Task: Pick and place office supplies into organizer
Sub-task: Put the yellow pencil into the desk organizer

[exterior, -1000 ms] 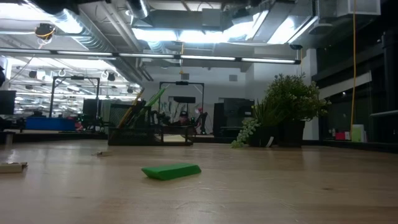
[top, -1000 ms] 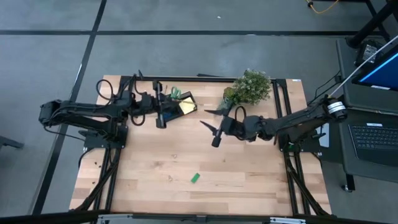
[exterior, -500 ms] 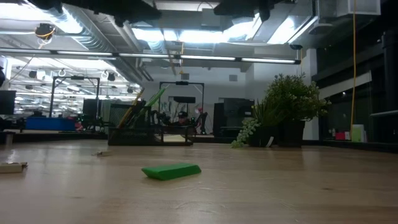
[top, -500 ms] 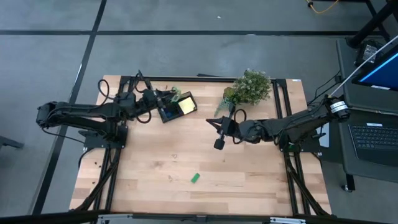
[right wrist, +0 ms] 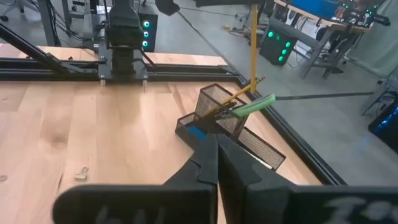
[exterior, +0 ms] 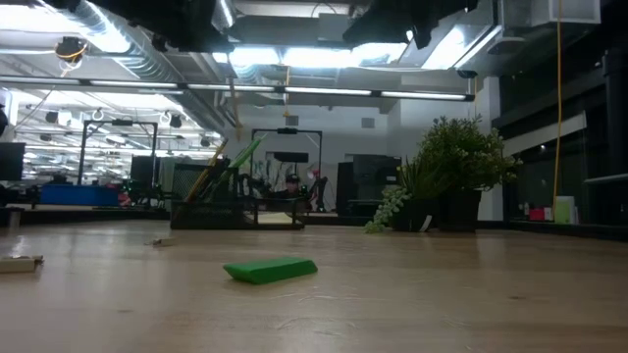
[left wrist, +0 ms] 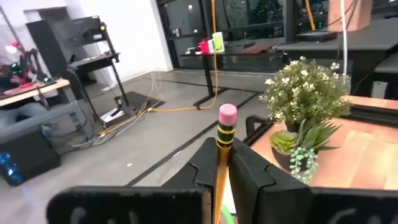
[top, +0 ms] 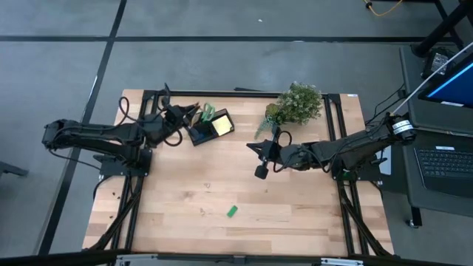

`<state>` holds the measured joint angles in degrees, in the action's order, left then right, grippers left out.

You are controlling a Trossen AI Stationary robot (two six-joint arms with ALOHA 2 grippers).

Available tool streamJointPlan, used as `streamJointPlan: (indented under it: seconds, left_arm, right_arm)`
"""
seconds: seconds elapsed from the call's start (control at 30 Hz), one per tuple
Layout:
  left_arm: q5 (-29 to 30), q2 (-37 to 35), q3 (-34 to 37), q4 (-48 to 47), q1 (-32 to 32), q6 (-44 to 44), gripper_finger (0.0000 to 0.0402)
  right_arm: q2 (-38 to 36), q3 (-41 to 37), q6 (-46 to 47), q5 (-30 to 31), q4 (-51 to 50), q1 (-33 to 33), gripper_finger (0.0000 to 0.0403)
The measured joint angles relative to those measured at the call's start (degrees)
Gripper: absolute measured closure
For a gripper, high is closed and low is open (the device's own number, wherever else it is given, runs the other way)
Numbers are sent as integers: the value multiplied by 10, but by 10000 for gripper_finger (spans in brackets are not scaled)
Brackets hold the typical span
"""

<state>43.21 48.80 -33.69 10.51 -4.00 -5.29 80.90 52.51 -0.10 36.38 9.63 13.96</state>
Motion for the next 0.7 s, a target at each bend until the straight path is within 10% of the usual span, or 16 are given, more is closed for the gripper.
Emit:
streamJointPlan:
  seconds: [0.7]
  left_arm:
    - [82, -26, 0, -170, 48, 106, 384]
  right_arm:
    - [0, 0, 27, 0, -19, 0, 398]
